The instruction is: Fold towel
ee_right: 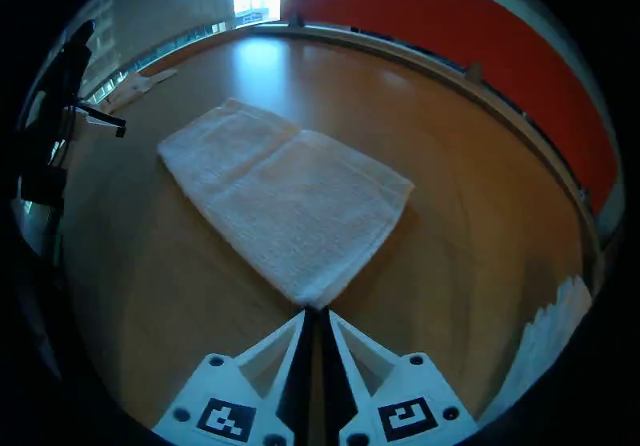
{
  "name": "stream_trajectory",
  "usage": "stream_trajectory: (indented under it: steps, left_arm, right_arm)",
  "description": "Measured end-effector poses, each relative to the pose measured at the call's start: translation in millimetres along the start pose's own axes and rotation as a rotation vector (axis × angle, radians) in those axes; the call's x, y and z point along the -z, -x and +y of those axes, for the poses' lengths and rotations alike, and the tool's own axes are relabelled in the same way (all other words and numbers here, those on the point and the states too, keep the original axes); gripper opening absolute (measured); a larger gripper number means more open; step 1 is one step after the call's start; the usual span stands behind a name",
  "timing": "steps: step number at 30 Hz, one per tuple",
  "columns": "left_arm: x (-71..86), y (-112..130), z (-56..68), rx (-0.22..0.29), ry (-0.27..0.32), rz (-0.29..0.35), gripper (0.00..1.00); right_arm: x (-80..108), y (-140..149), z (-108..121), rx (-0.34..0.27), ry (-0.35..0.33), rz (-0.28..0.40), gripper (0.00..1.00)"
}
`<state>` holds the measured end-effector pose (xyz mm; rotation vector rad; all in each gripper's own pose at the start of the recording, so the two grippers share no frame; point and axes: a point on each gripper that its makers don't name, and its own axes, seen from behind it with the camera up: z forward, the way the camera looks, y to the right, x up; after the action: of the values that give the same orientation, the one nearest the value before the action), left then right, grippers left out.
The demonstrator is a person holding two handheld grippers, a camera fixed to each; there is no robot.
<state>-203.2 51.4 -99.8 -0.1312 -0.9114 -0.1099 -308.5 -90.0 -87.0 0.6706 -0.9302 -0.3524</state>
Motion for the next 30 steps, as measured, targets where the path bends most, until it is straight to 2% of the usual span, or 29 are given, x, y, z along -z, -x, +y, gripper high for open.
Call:
stream_trajectory:
  steps: [8, 17, 23, 30]
  left_arm:
    - [1.3, 0, -0.7, 0.008, 0.0, 0.004, 0.89]
    - [4.0, -1, -2.0, 0.007, 0.001, 0.007, 0.89]
    - [5.8, -1, -3.8, 0.009, 0.001, 0.009, 0.89]
    - [8.4, -1, -5.0, 0.012, 0.0, 0.013, 0.89]
  right_arm:
    - [-0.6, -2, 0, 0.014, 0.011, 0.001, 0.02]
    - [4.7, -16, 1, 0.021, 0.03, 0.034, 0.02]
    - [14.4, -40, -1, 0.043, 0.034, 0.072, 0.02]
    - [26.2, -81, -3, 0.106, 0.048, 0.131, 0.02]
